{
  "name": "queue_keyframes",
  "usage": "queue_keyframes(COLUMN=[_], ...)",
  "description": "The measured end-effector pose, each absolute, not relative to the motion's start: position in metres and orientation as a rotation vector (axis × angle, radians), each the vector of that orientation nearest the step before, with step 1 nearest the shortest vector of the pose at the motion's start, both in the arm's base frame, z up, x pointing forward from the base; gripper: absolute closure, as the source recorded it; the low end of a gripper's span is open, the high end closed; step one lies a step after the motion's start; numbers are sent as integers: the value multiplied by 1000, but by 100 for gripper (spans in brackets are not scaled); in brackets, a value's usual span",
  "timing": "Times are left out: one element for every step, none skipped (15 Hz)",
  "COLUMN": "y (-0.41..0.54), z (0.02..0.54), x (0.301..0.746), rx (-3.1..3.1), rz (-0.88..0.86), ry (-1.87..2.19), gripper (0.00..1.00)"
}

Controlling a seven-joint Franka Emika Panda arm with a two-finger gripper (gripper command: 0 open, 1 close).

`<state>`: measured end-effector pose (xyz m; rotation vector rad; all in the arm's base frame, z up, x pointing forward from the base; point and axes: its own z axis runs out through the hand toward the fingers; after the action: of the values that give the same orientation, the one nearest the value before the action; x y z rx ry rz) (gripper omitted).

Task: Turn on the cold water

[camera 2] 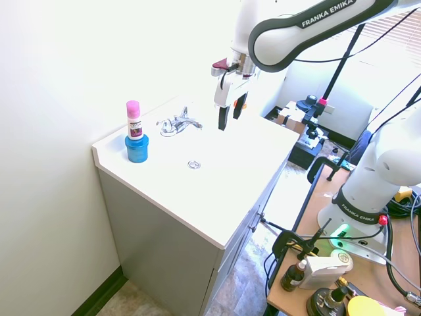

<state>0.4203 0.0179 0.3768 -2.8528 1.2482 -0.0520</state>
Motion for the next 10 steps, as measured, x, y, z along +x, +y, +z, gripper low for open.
queue_keyframes(y=[18, 17, 14, 8, 0, -9, -18, -26, -32, -36], z=[377, 377, 378, 379, 378, 374, 371, 368, 365, 361], x=[420, 421, 426, 434, 444, 456, 468, 483, 498, 513], rx=[-2854, -2854, -2847, -2829, -2813, -2802, -2796, -2788, -2779, -2775], rz=[-53, -68, -129, -220, -307, -380, -446, -525, -597, -649], ry=[1249, 1255, 1277, 1322, 1364, 1397, 1417, 1426, 1427, 1428], gripper=[0, 0, 0, 0, 0, 0, 0, 0, 0, 0])
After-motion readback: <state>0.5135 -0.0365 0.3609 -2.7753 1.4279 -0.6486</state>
